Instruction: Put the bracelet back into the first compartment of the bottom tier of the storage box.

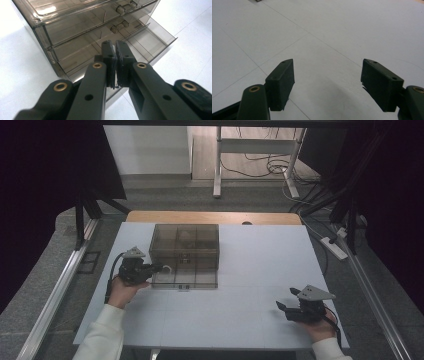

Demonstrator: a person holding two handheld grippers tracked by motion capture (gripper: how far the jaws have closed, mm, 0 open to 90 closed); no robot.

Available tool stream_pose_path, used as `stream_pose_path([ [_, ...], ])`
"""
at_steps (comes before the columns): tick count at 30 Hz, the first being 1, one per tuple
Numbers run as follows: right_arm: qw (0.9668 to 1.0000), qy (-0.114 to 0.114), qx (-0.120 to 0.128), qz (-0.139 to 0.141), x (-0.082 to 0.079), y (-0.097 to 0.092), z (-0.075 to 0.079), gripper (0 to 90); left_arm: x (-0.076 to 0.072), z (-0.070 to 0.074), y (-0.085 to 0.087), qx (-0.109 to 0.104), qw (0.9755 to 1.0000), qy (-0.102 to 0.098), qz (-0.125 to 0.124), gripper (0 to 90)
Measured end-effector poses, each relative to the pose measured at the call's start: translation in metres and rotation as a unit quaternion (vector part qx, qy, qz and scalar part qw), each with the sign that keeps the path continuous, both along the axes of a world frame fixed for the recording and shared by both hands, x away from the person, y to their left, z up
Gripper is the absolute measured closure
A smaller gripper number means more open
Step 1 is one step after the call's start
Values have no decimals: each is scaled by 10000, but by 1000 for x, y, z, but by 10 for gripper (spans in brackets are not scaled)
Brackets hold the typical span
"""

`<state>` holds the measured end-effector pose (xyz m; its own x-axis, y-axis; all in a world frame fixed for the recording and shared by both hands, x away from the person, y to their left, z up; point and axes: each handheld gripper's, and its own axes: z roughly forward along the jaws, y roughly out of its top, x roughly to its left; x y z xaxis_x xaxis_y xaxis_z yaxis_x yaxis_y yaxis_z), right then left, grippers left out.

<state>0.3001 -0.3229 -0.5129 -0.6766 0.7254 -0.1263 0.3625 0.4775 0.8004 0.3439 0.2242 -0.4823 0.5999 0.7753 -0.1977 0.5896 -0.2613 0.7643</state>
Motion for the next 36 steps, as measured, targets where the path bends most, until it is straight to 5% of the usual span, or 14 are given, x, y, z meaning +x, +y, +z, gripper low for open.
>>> stream_pose_path([
  [10,10000,1,3,-1,0,0,0,266,0,-2,-1,1,10000,17,-8,846],
  [17,10000,-1,3,-2,0,0,0,266,0,-1,0,-111,9999,-39,-35,535],
  [36,10000,1,10,-7,0,0,0,266,-4,1,-5,-65,9999,-65,70,346],
])
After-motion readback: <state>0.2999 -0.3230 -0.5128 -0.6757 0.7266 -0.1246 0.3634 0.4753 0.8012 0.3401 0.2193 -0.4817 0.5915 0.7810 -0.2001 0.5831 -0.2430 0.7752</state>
